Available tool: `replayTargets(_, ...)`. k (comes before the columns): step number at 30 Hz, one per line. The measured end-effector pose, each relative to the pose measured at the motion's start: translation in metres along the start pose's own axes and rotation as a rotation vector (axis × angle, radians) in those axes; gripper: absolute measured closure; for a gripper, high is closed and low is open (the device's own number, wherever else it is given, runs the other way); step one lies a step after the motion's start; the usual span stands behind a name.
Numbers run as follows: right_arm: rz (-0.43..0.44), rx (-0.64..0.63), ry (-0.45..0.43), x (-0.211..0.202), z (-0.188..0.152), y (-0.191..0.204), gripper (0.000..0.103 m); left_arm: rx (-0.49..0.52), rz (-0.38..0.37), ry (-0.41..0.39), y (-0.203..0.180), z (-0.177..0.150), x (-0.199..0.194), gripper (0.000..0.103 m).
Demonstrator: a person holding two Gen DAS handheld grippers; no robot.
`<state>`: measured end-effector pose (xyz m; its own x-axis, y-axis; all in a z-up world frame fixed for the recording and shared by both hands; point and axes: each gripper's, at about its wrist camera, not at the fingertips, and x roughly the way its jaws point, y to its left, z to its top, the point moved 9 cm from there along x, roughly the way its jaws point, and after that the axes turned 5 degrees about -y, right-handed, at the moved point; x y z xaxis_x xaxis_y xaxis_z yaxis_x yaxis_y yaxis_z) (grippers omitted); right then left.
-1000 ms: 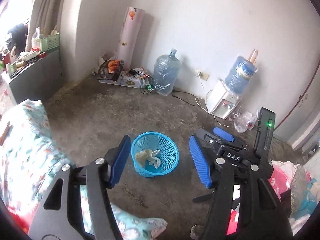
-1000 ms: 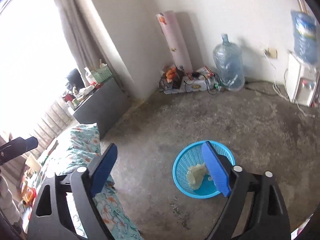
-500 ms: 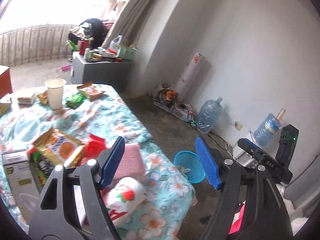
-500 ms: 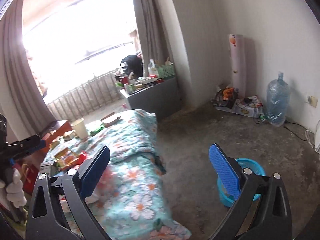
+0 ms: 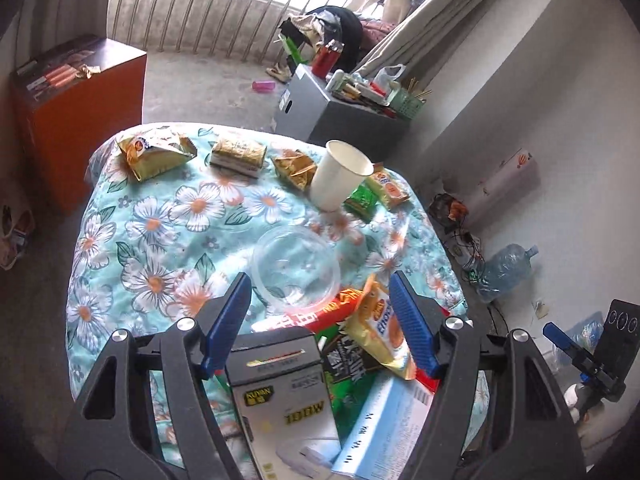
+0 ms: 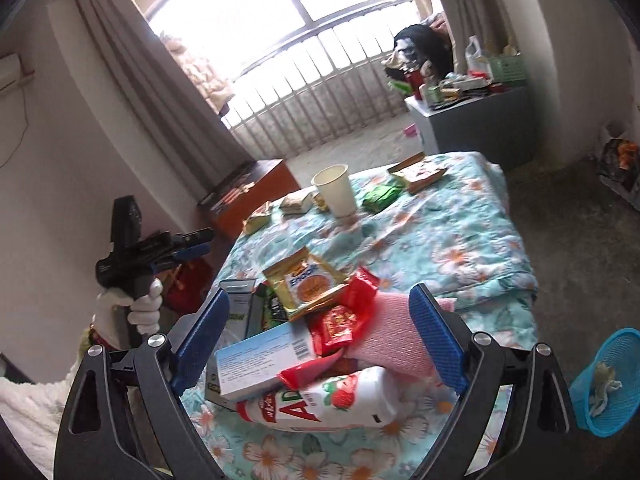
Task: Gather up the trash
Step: 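Grasp the clear plastic cup with the left gripper while the right gripper grasps the Enaak wrapper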
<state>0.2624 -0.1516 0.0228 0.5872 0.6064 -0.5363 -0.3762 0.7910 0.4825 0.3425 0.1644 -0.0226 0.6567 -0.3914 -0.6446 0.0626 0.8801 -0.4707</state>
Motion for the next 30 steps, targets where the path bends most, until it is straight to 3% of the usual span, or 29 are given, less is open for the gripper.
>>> replayTargets(5, 0.121, -0.078, 0.202, 0.076, 0.015, 0.021, 0.015, -0.043, 0.003, 0.132, 0.035, -0.001, 0.055, 0.050)
replayTargets(12, 0.139, -0.077, 0.484, 0.177, 0.017, -0.003, 0.015, -0.014, 0.006, 0.273, 0.056, -0.009, 0.108, 0.062)
replayTargets(17, 0.143, -0.037, 0.643, 0.219, 0.001, -0.019, 0.015, -0.042, -0.006, 0.313, 0.067, -0.010, 0.124, 0.078)
replayTargets(22, 0.175, -0.021, 0.711, 0.231, -0.016, -0.016, 0.016, -0.080, -0.025, 0.313, 0.072, -0.010, 0.129, 0.089)
replayTargets(24, 0.172, -0.038, 0.725, 0.232, -0.022, -0.014, 0.025, -0.080, -0.026, 0.310, 0.072, -0.010, 0.130, 0.094)
replayTargets(30, 0.134, -0.093, 0.717, 0.230, -0.028, -0.011, 0.055, -0.087, -0.031, 0.262, 0.069, -0.004, 0.123, 0.098)
